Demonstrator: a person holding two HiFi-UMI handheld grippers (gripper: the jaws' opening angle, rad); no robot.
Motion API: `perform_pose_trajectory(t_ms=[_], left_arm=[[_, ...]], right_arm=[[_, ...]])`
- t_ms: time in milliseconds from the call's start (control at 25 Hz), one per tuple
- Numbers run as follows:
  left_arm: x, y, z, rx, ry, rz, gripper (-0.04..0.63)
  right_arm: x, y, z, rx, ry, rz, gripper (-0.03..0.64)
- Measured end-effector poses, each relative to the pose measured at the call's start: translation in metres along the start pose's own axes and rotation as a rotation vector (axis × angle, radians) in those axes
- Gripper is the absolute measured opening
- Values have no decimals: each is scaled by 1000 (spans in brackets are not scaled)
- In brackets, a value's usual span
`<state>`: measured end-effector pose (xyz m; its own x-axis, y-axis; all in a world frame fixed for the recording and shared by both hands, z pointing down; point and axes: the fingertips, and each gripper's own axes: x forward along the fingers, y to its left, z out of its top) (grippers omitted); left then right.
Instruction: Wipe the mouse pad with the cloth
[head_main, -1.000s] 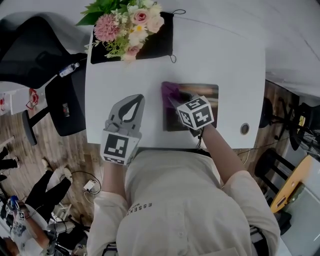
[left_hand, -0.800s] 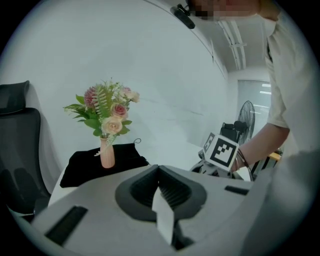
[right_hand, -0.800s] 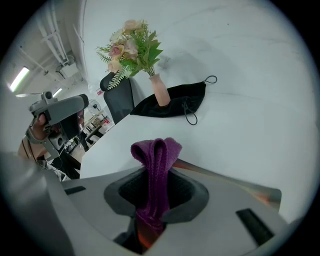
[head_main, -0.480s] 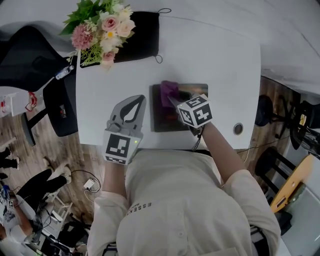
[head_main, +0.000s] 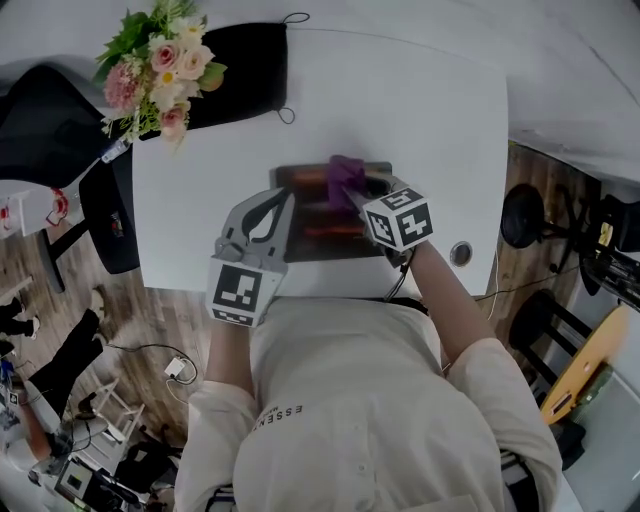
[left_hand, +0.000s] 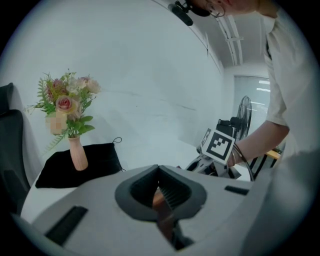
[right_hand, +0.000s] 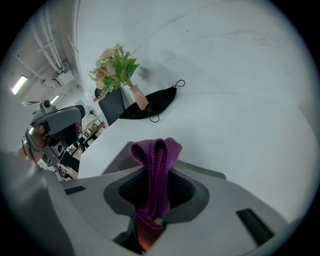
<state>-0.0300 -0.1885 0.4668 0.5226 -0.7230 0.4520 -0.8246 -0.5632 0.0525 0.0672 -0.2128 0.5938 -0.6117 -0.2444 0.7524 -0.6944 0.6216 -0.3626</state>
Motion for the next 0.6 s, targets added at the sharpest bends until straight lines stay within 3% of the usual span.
perform_pose_trajectory(t_ms=[600], left_arm=[[15, -51, 6, 20, 0, 4, 0]], right_arm=[[-51, -72, -29, 35, -21, -102, 101]])
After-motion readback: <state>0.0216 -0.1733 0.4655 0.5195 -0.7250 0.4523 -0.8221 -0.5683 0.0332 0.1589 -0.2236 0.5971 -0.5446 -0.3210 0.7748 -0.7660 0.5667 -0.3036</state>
